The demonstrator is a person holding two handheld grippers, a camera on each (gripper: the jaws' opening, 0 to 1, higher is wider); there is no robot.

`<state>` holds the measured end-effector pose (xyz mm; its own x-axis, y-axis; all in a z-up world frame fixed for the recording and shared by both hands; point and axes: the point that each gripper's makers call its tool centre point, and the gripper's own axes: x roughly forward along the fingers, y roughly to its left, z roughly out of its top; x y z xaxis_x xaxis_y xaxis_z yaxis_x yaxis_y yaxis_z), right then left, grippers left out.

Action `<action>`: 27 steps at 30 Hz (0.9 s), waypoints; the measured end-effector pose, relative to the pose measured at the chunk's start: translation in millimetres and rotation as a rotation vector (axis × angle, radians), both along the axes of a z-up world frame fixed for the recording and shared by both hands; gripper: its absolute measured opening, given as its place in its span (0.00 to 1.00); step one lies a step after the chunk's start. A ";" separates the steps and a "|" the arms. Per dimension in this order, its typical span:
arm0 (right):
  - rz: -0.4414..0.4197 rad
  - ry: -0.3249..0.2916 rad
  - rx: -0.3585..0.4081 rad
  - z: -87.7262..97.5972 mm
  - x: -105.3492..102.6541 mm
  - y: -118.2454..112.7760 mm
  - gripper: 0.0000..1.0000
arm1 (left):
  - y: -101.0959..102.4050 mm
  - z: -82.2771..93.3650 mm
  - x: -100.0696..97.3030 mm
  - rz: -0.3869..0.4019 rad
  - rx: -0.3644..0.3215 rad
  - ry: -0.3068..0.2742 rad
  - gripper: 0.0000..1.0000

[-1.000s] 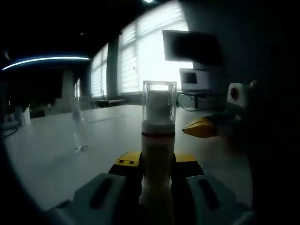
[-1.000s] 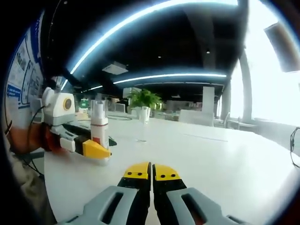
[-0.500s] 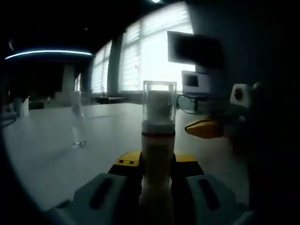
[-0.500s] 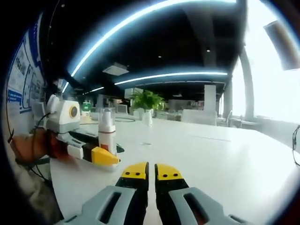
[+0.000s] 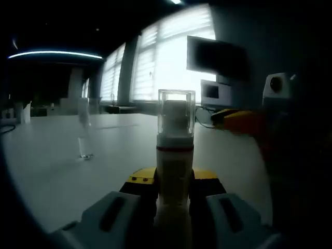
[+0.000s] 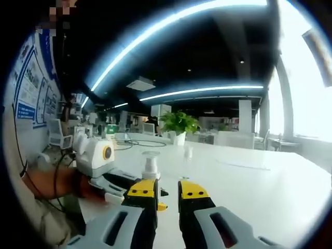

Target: Clamp pump bottle remove cover press pump head put on cover

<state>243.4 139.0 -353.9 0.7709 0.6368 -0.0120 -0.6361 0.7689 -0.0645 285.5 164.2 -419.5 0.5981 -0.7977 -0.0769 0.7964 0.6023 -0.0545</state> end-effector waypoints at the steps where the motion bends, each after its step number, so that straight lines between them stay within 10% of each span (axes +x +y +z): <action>1: 0.003 0.000 -0.002 0.3 0.4 1.8 0.12 | 0.3 0.1 0.0 -0.001 -0.001 0.001 0.14; 27: 0.064 0.010 0.005 24.3 9.2 40.8 0.23 | 5.1 11.8 -2.1 -0.015 -0.071 -0.012 0.18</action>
